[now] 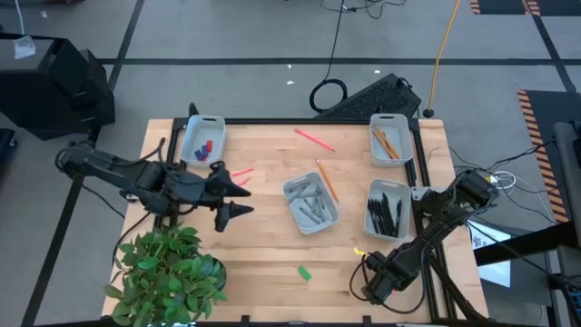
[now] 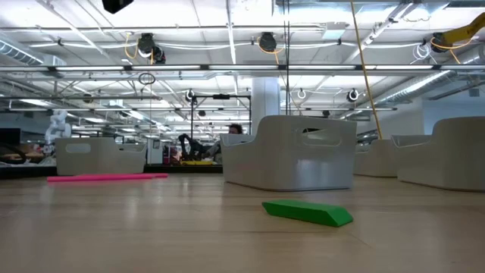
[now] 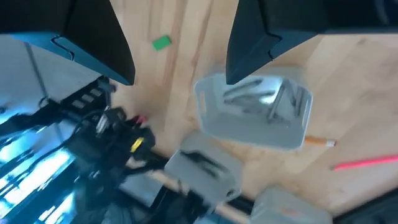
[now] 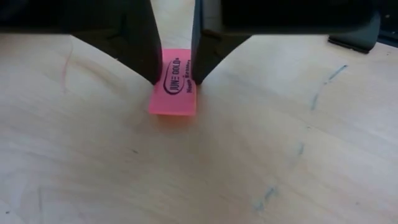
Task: Sort crayons/erasers/pens/pencils in bins
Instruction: Put the pink eraser into the top left gray bin
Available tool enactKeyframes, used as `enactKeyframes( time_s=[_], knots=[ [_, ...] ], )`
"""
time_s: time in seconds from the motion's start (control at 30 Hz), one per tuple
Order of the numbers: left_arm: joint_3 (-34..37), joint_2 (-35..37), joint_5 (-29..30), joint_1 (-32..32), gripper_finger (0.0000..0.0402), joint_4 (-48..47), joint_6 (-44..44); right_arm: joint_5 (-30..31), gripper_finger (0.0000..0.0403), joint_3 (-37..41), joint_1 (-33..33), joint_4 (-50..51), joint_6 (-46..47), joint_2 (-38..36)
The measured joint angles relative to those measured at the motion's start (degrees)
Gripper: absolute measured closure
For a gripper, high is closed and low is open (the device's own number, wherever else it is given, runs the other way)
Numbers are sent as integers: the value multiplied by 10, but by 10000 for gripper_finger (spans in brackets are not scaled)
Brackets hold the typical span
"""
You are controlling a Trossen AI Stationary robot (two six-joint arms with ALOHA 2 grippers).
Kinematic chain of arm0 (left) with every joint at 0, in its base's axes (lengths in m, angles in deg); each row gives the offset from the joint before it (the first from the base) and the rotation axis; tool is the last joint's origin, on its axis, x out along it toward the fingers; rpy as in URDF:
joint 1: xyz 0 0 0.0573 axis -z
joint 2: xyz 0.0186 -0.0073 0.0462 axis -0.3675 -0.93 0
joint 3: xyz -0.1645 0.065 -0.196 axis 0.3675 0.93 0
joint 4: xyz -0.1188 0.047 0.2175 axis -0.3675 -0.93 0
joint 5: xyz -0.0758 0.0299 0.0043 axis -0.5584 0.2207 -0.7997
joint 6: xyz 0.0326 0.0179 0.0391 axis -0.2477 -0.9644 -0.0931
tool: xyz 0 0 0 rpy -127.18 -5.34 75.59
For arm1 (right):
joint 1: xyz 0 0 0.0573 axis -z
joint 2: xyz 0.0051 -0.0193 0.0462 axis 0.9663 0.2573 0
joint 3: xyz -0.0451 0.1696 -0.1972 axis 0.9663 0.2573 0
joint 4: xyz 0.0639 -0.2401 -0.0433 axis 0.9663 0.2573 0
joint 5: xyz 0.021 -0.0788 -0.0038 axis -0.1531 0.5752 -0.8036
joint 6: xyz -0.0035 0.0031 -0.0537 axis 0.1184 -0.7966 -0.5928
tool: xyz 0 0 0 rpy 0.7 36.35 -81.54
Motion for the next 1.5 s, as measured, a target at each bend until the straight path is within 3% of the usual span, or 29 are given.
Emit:
enactKeyframes(
  time_s=[0.2, 0.43, 0.6, 0.73, 0.9, 1.03, 1.23, 1.37, 1.5],
  knots=[
    [0, 33, 3, -13, 144, 8, -16, 34, 344, 2, 7, -7, 6, -48],
    [18, 53, -37, -61, 144, 39, -49, 148, 346, -12, 50, 10, -4, -156],
    [97, 49, -106, -135, 144, 155, -45, 252, 346, -57, 126, 4, -136, -210],
    [162, 41, -124, -184, 144, 290, -43, 300, 347, -80, 208, -77, -318, -242],
    [146, -2, -125, -221, 144, 348, -67, 284, 347, -80, 336, -231, -565, -267],
    [86, -45, -183, -248, 144, 347, -81, 187, 347, -80, 430, -342, -688, -277],
    [38, -71, -303, -290, 144, 367, -32, 86, 347, -101, 517, -413, -773, -275],
    [35, -80, -375, -314, 144, 385, 2, 85, 347, -133, 529, -411, -849, -270],
    [35, -81, -382, -323, 144, 384, -37, 104, 347, -153, 537, -412, -851, -261]
  ],
)
